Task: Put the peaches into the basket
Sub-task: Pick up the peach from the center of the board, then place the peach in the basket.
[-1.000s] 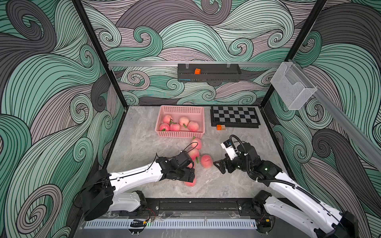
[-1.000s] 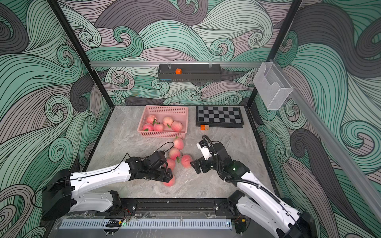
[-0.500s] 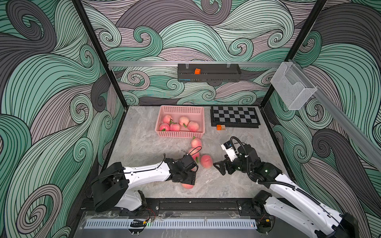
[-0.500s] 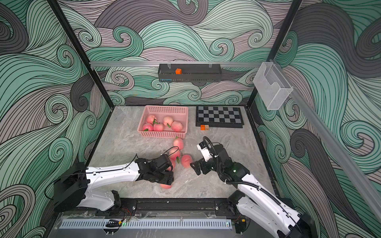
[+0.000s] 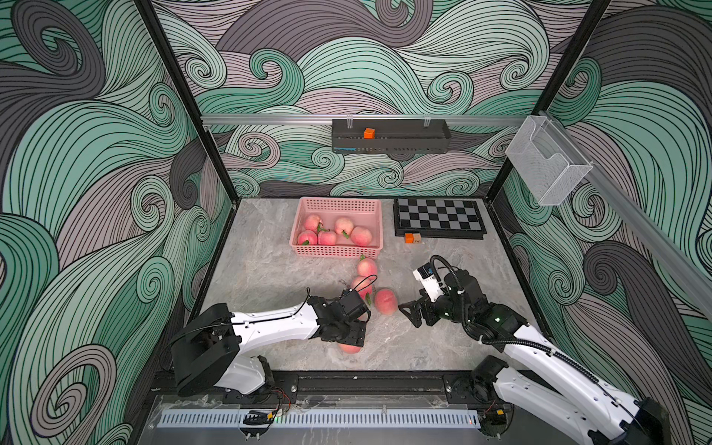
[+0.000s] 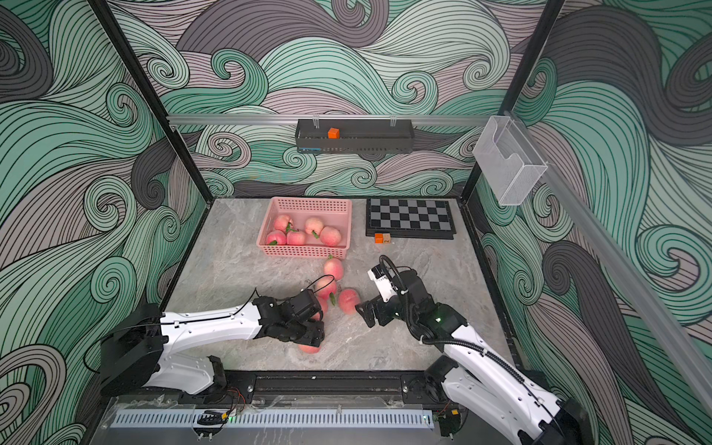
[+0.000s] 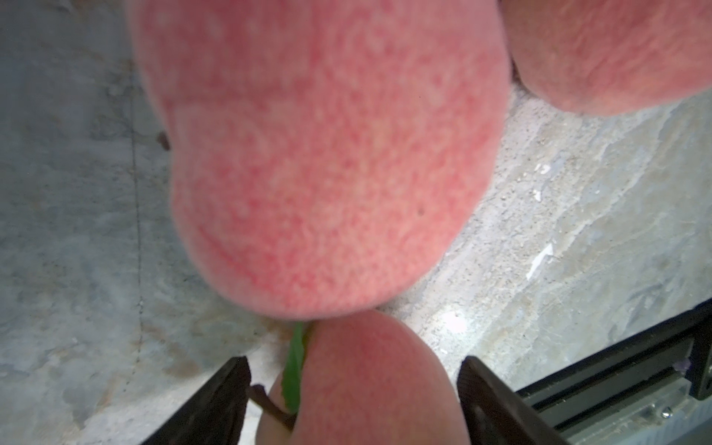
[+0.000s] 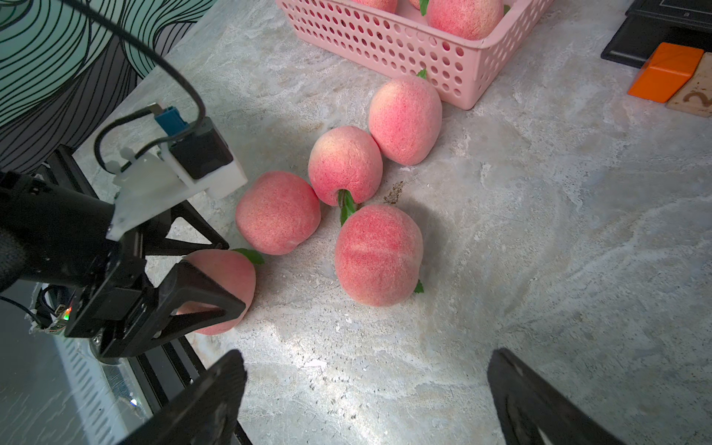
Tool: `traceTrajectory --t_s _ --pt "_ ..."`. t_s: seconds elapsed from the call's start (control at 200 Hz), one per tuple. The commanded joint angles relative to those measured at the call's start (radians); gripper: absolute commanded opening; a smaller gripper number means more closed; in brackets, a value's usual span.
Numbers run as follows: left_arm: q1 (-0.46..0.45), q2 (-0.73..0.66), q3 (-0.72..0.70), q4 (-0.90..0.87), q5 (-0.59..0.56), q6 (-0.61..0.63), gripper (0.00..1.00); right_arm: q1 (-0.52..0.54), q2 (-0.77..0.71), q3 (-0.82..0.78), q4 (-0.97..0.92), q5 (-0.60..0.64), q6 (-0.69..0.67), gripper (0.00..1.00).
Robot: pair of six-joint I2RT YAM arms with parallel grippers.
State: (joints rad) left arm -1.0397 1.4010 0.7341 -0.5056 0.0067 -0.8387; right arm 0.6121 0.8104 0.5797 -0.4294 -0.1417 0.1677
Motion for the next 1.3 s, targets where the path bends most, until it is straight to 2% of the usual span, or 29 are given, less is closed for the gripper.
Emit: traceTrajectory --t_s 0.0,0.14,0.475,0.73,0.906,0.991,1.081,1.296 --pt "-0.012 -0.010 0.007 -0.031 -0.020 -0.007 0.85 0.004 -0.004 -0.002 0.017 -0.003 -0.005 0.99" --pt "-0.014 -0.011 0.007 -0.038 -0.023 -0.006 0.83 0.003 -0.004 0.000 0.017 0.000 -0.006 0.99" --pt "-0.014 -0.073 0.041 -0.114 -0.063 0.003 0.67 0.004 -0.014 0.014 0.012 0.006 -0.008 0.99" --pt "-0.012 -0.097 0.165 -0.277 -0.183 0.070 0.67 0.001 -0.005 0.057 -0.001 -0.002 -0.014 0.99" --pt "0.013 -0.100 0.258 -0.308 -0.220 0.148 0.67 -0.004 0.002 0.089 -0.023 0.037 -0.019 0.99" --pt "0.058 -0.106 0.293 -0.277 -0.245 0.198 0.67 -0.011 0.020 0.112 -0.023 0.038 -0.022 0.99" --pt "0.137 -0.094 0.347 -0.260 -0.224 0.265 0.67 -0.017 0.049 0.140 -0.023 0.035 -0.023 0.99" --pt "0.320 0.045 0.554 -0.291 -0.181 0.421 0.67 -0.044 0.129 0.209 -0.009 0.008 -0.037 0.99"
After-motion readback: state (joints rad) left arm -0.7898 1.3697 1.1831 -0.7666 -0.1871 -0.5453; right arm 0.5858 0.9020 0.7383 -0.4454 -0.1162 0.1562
